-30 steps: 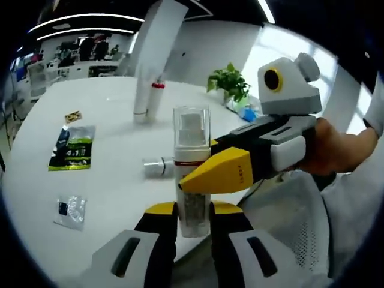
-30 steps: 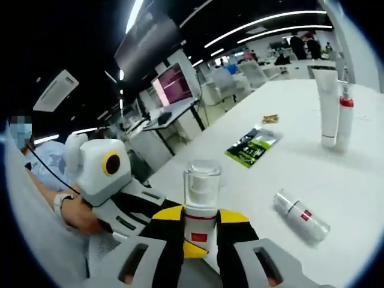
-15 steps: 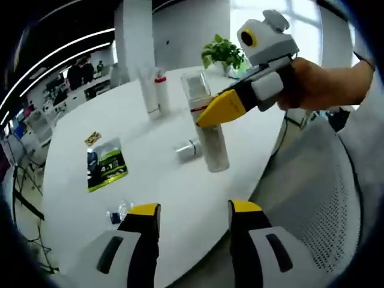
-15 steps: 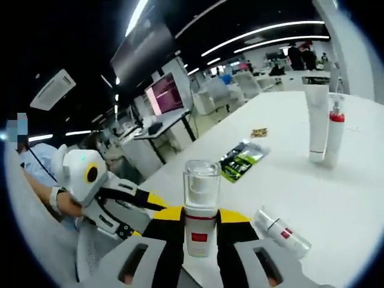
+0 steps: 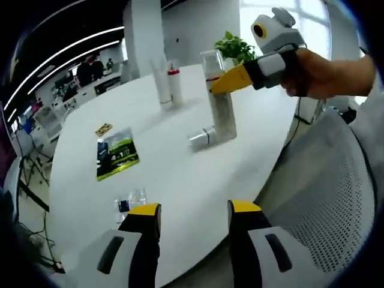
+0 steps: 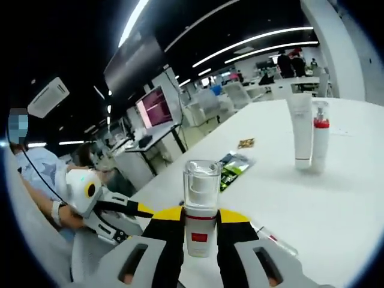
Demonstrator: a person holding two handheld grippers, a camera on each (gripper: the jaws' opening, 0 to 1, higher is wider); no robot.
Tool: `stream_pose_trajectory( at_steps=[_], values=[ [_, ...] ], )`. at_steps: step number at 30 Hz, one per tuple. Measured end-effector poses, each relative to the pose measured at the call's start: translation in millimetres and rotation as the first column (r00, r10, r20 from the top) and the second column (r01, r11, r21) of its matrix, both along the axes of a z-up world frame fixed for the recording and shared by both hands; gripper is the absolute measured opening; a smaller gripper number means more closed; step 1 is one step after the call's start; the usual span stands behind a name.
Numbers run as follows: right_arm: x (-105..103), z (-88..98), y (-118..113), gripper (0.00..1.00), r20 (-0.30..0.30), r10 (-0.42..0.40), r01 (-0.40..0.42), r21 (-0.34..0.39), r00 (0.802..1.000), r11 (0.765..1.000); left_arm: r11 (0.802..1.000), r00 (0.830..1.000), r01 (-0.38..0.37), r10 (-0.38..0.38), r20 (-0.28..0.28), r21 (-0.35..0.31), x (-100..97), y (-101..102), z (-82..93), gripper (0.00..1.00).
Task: Arrange the skincare products in the storage area until every visible bottle or jar stands upright without overlapping.
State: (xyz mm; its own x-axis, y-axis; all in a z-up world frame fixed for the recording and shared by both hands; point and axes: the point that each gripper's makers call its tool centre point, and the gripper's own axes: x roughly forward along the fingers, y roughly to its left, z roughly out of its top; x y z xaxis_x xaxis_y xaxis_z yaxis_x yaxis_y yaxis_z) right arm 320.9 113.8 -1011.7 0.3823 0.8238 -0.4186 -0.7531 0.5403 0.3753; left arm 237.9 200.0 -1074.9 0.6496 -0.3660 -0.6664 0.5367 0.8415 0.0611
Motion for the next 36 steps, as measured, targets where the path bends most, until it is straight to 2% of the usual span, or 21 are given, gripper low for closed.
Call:
stream_pose_trajectory(
  at_steps=[3,5,9,11,17,21,27,30,32,36],
  values=[
    [8,2.1,3,0.13,0.009,-0.013,0.013,0.007,1.0,1.0,1.0,1.0,0.014,-0.014,-0.001,-0.009,-1.5,-3,0.6,0.35],
    [11,5.7,5,0.13,0.016,-0.025,0.024,0.028,1.0,0.999,0.999,0.999,0.04,-0.04,0.011,0.023,-3.4,-4,0.8,0.33],
    [13,6.2,8,0.13,0.029,-0.032,0.03,0.044,0.999,0.999,0.999,0.999,0.041,-0.041,0.008,0.033,-2.7,-2,-1.1,0.31],
    [13,2.3,10,0.13,0.019,-0.03,0.029,0.038,0.999,0.999,0.999,1.0,0.022,-0.022,-0.004,0.029,-1.7,2,-3.2,0.31],
    [19,-1.6,9,0.13,0.042,-0.038,0.038,0.011,0.998,0.999,0.999,1.0,0.021,-0.021,-0.003,0.039,-2.1,3,-4.0,0.3],
    [33,-2.6,7,0.13,0.066,-0.063,0.064,-0.007,0.996,0.998,0.999,1.0,0.015,-0.015,-0.006,0.043,-2.1,5,-5.0,0.3],
    [60,-2.4,8,0.13,0.151,-0.077,0.085,-0.053,0.986,0.995,0.999,1.0,0.003,-0.003,-0.004,0.044,-1.4,7,-5.1,0.3],
    [75,-5.6,9,0.13,0.176,-0.089,0.102,-0.067,0.98,0.992,0.999,1.0,0.003,-0.003,-0.006,0.053,-1.4,8,-6.5,0.3],
    [85,-8.0,7,0.13,0.228,-0.088,0.113,-0.103,0.97,0.988,0.999,1.0,0.001,0.0,-0.004,0.054,-1.1,9,-6.2,0.3],
    [108,-19.6,3,0.13,0.255,-0.12,0.158,-0.134,0.959,0.978,0.999,1.0,-0.011,0.012,-0.015,0.048,-2.0,13,-8.8,0.28]
  ],
)
